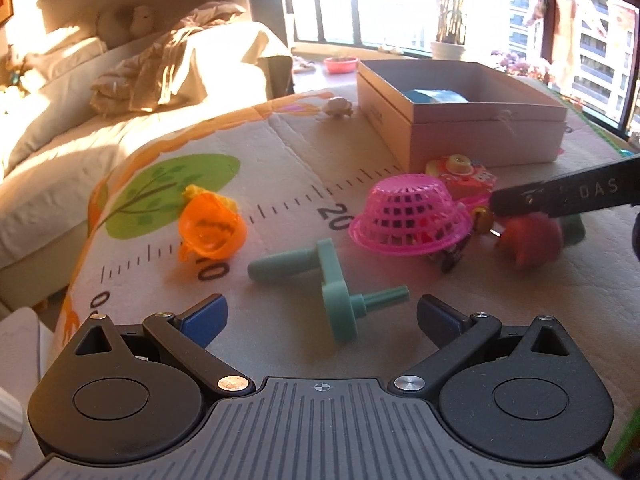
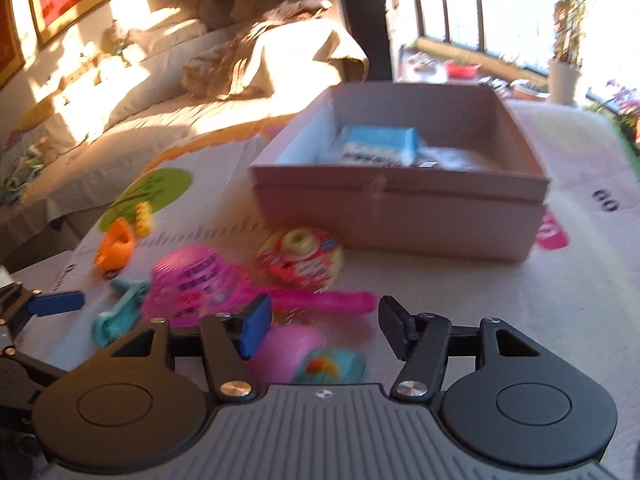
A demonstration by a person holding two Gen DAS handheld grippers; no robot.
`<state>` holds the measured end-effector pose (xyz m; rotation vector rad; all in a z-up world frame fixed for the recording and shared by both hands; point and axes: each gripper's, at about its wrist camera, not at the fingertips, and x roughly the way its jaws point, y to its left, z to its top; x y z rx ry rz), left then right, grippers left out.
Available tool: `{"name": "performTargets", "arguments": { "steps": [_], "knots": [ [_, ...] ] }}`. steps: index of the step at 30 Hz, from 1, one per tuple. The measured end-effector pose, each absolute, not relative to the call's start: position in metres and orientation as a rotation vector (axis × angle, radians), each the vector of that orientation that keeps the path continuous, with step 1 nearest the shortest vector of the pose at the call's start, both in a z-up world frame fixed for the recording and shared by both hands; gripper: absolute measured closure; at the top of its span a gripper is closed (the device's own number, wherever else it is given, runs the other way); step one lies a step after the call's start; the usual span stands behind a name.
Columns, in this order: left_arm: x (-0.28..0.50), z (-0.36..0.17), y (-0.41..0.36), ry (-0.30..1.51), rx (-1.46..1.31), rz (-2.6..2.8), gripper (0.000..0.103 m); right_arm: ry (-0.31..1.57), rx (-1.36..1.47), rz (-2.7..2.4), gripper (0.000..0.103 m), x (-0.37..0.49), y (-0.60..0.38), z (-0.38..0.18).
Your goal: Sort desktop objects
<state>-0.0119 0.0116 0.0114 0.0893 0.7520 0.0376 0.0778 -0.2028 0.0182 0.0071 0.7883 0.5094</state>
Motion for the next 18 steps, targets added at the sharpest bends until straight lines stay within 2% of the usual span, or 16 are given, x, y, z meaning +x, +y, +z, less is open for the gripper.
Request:
{"name": "performTargets", "arguments": {
  "steps": [3,9,13,18],
  "knots": [
    [-0.015,0.013,0.015,0.757,0.075,0.049,0.000,0.805,-0.014,0.605,0.043,0.064,-0.193,0.022],
    [-0.015,0.014,0.024,0.766,0.051,0.074,0.000,0.698,-0.089,0.649,0.042,0.050,-0.182,0.037],
    [-0.018,0.013,0.024,0.772,0.032,0.059,0.000,0.658,-0.147,0.678,0.027,0.054,-0.165,0.043],
    [-0.021,0.012,0.021,0.782,0.025,0.044,0.000,0.679,-0.239,0.762,0.027,0.069,-0.125,0.032]
  ]
}}
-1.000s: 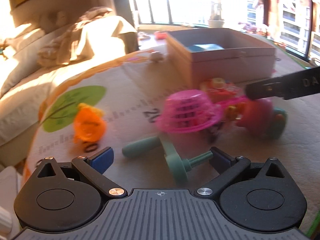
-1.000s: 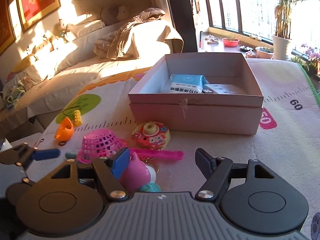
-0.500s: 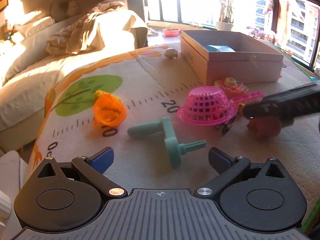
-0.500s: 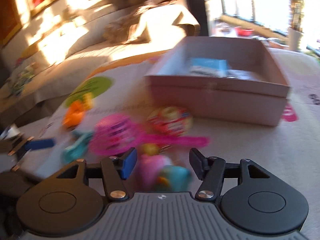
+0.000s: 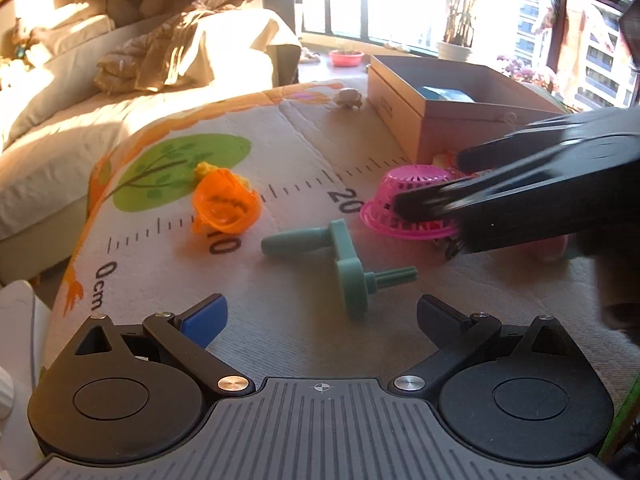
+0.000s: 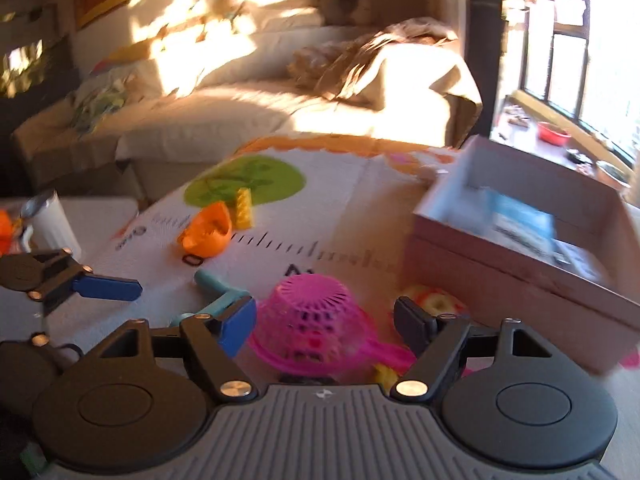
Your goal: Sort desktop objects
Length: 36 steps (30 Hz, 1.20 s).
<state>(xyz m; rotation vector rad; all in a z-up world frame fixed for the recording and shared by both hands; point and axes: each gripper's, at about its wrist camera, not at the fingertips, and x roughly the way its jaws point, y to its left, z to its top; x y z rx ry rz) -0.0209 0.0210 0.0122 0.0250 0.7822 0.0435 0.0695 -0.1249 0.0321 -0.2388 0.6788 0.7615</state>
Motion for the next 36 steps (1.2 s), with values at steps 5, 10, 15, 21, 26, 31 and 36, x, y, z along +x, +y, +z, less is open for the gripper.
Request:
{"name": "performTargets", "arguments": {
  "steps": [5,10,15,21,26,31,36],
  "knots": [
    [-0.021,0.011,0.023,0.793,0.002,0.043,0.000,0.678,-0.265,0.745,0.040,0.070,-0.120,0.033],
    [-0.016,0.010,0.019,0.797,-0.029,0.023,0.000,0.572,-0.240,0.673,0.040,0.054,-0.152,0.072],
    [0.000,0.006,0.010,0.789,-0.033,0.025,0.000,0.535,-0.210,0.568,0.040,0.046,-0.194,0.090],
    [0.007,0.007,0.004,0.777,-0.011,0.035,0.021,0.570,-0.173,0.520,0.040,0.040,-0.223,0.086],
    [0.002,0.012,0.004,0.766,-0.007,0.027,0.055,0.603,-0.127,0.517,0.040,0.031,-0.234,0.081],
    [-0.006,0.020,-0.001,0.749,-0.001,0.016,0.055,0.602,-0.106,0.540,0.040,0.019,-0.236,0.081],
    [-0.018,0.043,-0.016,0.676,0.041,-0.021,0.055,0.556,-0.085,0.559,0.040,0.012,-0.243,0.096]
  ]
}}
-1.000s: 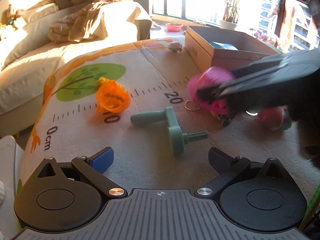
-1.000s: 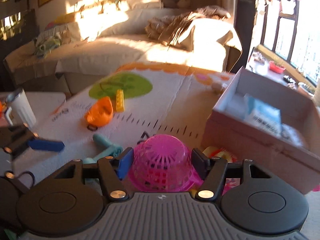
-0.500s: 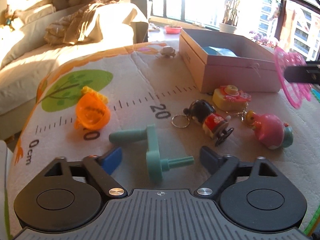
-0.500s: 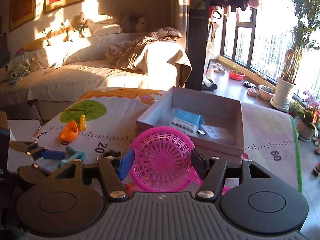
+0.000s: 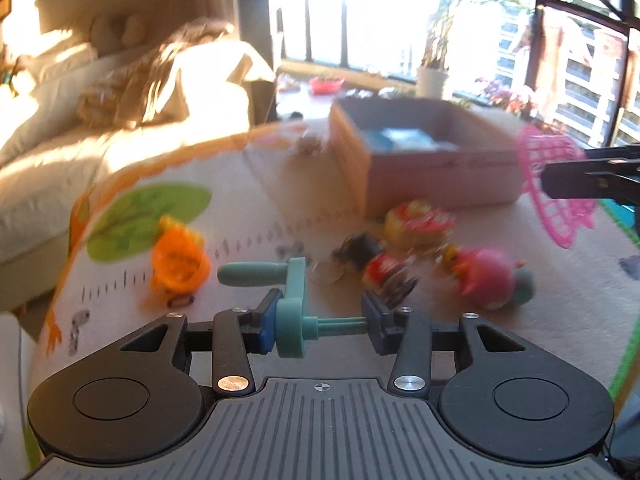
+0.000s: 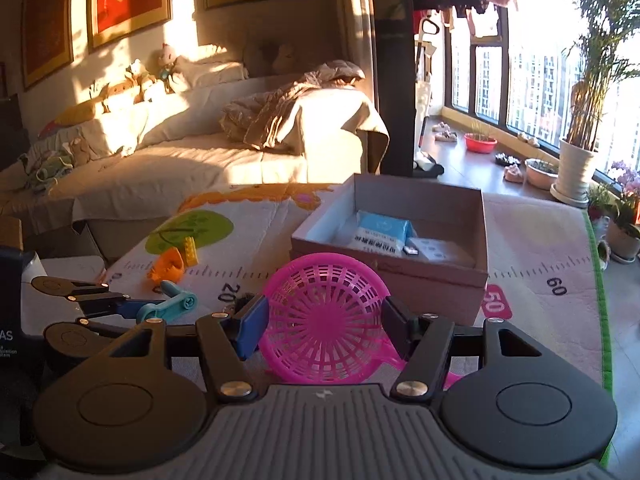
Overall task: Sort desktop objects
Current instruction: 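Drop the pink scoop and teal crank into the pink box, opening both grippers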
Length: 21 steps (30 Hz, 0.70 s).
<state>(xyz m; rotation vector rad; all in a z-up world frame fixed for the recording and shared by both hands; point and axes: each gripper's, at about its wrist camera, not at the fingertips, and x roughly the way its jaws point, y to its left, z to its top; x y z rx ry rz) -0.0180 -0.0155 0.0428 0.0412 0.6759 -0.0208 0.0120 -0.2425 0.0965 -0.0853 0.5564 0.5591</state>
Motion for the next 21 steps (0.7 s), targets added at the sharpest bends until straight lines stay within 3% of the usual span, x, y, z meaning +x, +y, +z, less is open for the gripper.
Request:
{"name": "performTargets", "arguments": {
  "steps": [7,14,19,21],
  "knots": [
    [-0.010,0.090,-0.038,0.557,0.110,-0.112,0.055,0.473,-0.056,0.559,0.040,0.023,-0.258,0.134],
    [0.073,0.123,-0.068,0.460,0.143,-0.191,0.055,0.393,0.053,0.557,0.040,0.077,-0.282,0.190],
    [0.146,0.109,-0.081,0.470,0.055,-0.256,0.053,0.491,0.120,0.538,0.040,0.152,-0.277,0.187],
    [0.156,0.098,-0.075,0.503,0.024,-0.248,0.045,0.570,0.156,0.514,0.040,0.183,-0.271,0.170]
  ]
}}
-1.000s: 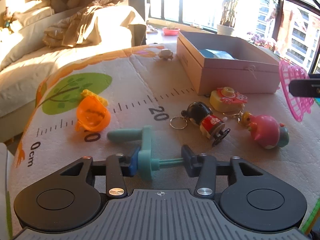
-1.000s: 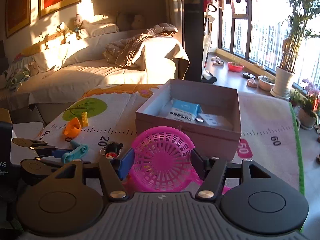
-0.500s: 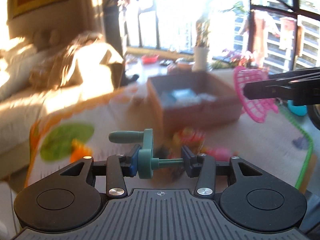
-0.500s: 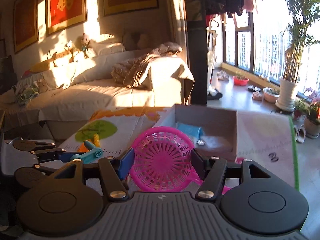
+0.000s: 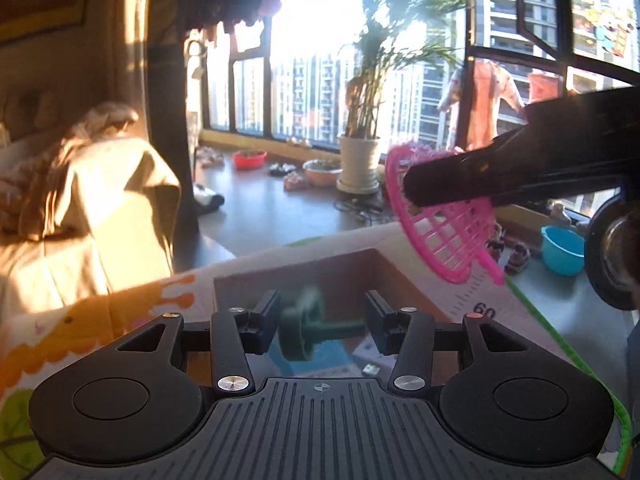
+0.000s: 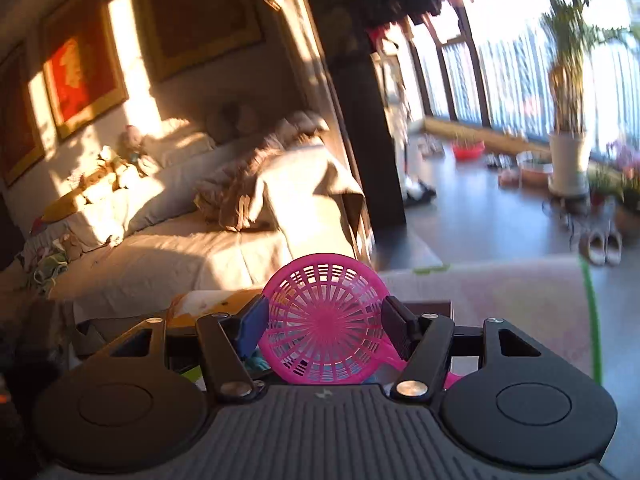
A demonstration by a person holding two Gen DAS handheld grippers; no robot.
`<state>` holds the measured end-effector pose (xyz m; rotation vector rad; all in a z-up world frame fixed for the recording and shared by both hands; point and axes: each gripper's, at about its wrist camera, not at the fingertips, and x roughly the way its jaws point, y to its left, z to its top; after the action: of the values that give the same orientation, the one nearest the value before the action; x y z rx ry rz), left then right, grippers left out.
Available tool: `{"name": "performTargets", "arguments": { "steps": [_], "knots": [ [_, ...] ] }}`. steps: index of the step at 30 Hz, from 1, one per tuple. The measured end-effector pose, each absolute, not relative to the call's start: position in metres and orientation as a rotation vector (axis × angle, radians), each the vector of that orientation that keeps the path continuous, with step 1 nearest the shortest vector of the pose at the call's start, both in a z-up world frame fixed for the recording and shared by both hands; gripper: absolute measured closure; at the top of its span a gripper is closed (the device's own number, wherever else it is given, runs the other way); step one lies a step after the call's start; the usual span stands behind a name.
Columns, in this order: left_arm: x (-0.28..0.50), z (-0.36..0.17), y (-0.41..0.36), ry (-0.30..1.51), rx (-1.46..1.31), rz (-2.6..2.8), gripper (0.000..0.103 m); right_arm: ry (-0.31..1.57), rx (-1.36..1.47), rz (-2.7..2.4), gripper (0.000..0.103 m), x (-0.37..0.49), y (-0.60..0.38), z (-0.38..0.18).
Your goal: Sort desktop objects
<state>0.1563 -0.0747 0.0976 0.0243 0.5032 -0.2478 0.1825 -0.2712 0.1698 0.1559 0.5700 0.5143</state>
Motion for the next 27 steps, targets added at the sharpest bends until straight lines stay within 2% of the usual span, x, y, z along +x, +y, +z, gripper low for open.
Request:
{"name": "performTargets", "arguments": {
  "steps": [1,3,9,11,12,21,24,25,26,27],
  "knots": [
    [0.154,0.093,-0.069,0.514,0.010,-0.251,0.040,0.603,0.166,0.496,0.040,0.196,-0.268,0.159],
    [0.140,0.083,-0.058,0.521,0.016,-0.241,0.020,0.660,0.189,0.465,0.040,0.221,-0.263,0.138],
    [0.093,0.054,-0.024,0.580,0.036,-0.144,0.013,0.790,0.319,0.449,0.041,0.283,-0.243,0.095],
    [0.080,0.045,-0.011,0.605,0.010,-0.118,0.008,0.798,0.277,0.423,0.027,0.288,-0.232,0.088],
    [0.074,0.041,-0.004,0.619,0.000,-0.102,0.007,0.794,0.252,0.407,0.026,0.288,-0.228,0.086],
    [0.044,0.015,0.043,0.665,-0.115,0.015,0.007,0.787,0.061,0.422,0.026,0.270,-0.183,0.094],
    [0.040,0.015,0.048,0.661,-0.135,0.019,0.007,0.750,-0.090,0.471,0.035,0.262,-0.133,0.102],
    [0.039,0.014,0.050,0.666,-0.145,0.014,0.006,0.732,-0.156,0.480,0.045,0.259,-0.114,0.103],
    [0.036,0.013,0.050,0.671,-0.151,0.008,0.006,0.712,-0.229,0.481,0.050,0.256,-0.094,0.102],
    [0.035,0.013,0.052,0.674,-0.154,0.003,0.006,0.703,-0.298,0.485,0.050,0.256,-0.075,0.100]
  ]
}}
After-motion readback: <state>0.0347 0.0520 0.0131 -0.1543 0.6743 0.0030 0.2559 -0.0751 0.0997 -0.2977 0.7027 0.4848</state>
